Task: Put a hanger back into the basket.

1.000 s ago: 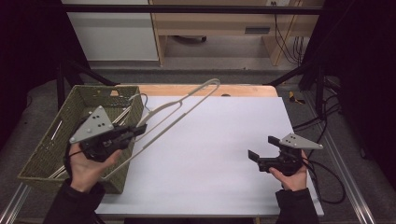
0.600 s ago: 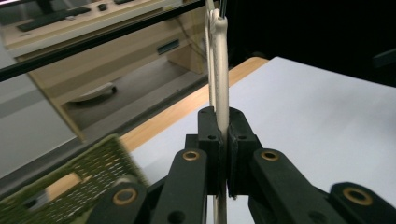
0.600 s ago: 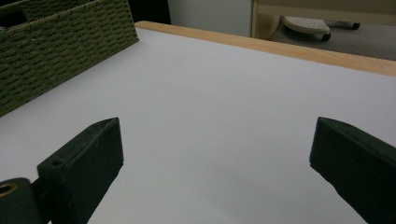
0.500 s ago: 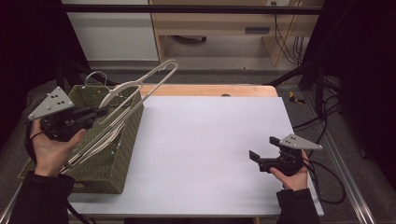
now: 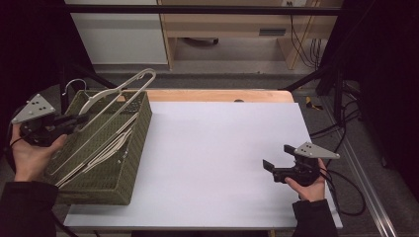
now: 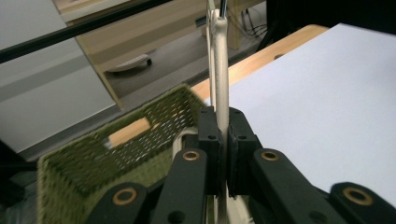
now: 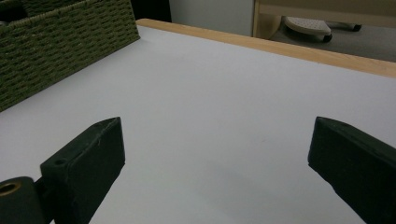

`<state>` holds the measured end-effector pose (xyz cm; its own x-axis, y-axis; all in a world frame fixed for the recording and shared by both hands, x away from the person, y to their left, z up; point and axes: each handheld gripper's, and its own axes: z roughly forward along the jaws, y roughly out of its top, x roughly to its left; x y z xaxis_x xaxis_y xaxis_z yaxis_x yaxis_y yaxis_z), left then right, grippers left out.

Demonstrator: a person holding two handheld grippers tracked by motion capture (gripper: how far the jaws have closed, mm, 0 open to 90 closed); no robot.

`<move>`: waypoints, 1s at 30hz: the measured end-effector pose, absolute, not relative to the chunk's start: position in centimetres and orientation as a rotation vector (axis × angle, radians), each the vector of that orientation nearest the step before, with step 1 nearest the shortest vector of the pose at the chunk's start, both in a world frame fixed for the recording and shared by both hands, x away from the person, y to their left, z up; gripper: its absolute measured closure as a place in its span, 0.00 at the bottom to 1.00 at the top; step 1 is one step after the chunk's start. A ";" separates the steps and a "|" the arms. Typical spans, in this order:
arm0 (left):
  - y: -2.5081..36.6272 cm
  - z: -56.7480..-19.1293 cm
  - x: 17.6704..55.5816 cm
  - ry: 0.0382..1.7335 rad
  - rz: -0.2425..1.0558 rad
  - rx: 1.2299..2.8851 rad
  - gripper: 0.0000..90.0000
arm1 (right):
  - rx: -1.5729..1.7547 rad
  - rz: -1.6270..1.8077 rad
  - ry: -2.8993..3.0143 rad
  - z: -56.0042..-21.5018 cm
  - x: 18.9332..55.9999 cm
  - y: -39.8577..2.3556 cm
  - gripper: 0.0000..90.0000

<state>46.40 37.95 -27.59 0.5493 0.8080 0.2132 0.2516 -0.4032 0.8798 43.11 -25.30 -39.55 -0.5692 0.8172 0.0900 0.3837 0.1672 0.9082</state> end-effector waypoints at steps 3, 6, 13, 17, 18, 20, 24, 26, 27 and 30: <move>38.9 -28.5 46.5 0.889 0.821 1.943 0.96 | 1.138 1.388 2.025 -39.6 43.1 -25.2 0.05; 39.7 -29.4 46.6 0.902 0.833 1.969 0.96 | 1.139 1.388 2.025 -39.6 43.1 -25.1 0.05; 41.1 -31.0 46.5 0.936 0.850 2.026 0.96 | 1.136 1.387 2.031 -39.6 43.1 -25.1 0.06; 41.0 -32.0 46.7 0.935 0.852 2.051 0.96 | 1.133 1.388 2.037 -39.7 43.1 -25.0 0.07; 40.9 -32.3 46.9 0.935 0.856 2.074 0.96 | 1.125 1.385 2.042 -39.7 43.1 -25.1 0.07; 40.6 -33.0 47.0 0.943 0.865 2.089 0.96 | 1.124 1.387 2.041 -39.7 43.1 -25.1 0.07; 40.2 -34.9 47.4 0.964 0.880 2.129 0.96 | 1.128 1.389 2.039 -39.7 43.2 -25.0 0.07; 40.1 -35.7 47.6 0.973 0.877 2.147 0.96 | 1.129 1.390 2.037 -39.8 43.2 -24.9 0.07; 40.0 -36.2 47.7 0.984 0.877 2.133 0.96 | 1.131 1.389 2.040 -39.8 43.2 -24.8 0.07; 39.9 -37.4 47.9 0.997 0.864 2.138 0.96 | 1.123 1.382 2.051 -39.9 43.2 -24.8 0.07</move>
<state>47.87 39.88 -37.39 0.5015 0.8131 0.2955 0.4085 -0.5237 0.7476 43.23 -24.81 -39.88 -0.5842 0.8066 0.0902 0.3868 0.1789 0.9046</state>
